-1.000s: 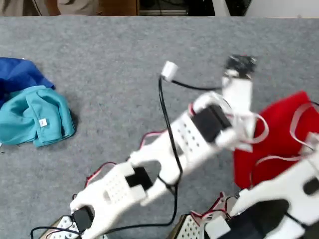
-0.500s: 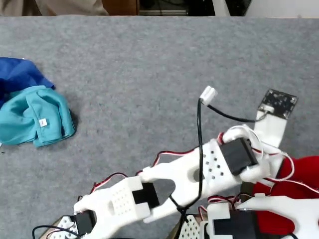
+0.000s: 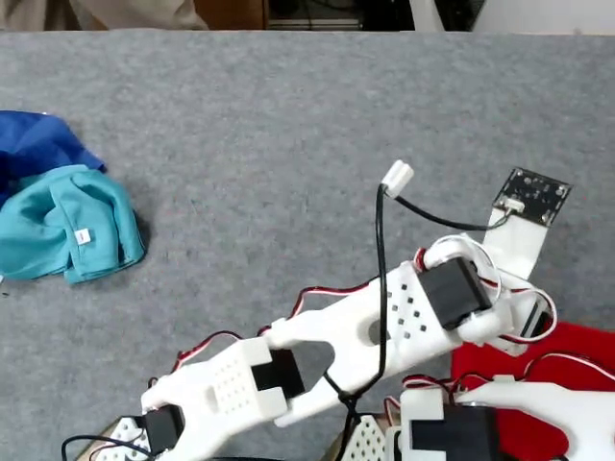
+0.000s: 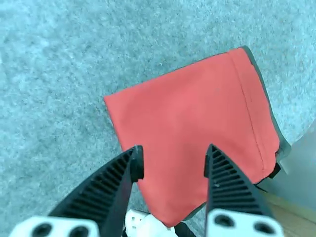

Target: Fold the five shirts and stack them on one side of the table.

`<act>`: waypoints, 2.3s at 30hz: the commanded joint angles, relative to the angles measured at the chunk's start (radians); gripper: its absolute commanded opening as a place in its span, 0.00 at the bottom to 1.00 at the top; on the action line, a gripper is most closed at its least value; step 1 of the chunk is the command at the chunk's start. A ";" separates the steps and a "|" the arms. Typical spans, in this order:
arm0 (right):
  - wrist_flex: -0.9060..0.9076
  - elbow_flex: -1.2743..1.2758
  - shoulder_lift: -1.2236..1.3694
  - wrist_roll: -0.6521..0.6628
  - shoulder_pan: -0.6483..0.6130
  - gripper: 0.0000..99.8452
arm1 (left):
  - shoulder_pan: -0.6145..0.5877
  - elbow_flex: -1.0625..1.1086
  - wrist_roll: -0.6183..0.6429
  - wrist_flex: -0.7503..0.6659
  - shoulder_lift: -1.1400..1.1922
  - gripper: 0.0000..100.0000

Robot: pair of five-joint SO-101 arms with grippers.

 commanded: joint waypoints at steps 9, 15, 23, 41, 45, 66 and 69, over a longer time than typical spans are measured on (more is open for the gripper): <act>0.304 -0.130 -0.035 0.141 -0.165 0.20 | -0.396 -0.144 -0.164 0.133 -0.114 0.06; 0.328 -0.166 -0.035 0.141 -0.328 0.06 | -0.784 -0.146 -0.265 0.135 -0.119 0.02; 0.358 -0.168 -0.035 0.138 -0.633 0.06 | -1.320 0.014 -0.290 0.137 -0.269 0.03; 0.391 -0.160 -0.028 -0.114 -1.351 0.06 | -2.168 0.213 -0.543 -0.218 -0.170 0.03; 0.382 -0.163 -0.033 -0.055 -1.386 0.06 | -2.171 0.203 -0.545 -0.265 0.070 0.03; 0.379 -0.162 -0.035 -0.080 -1.380 0.06 | -2.113 -0.450 -0.535 0.137 0.194 0.02; 0.339 -0.160 -0.035 -0.018 -1.380 0.06 | -2.116 -0.407 -0.535 0.135 0.094 0.02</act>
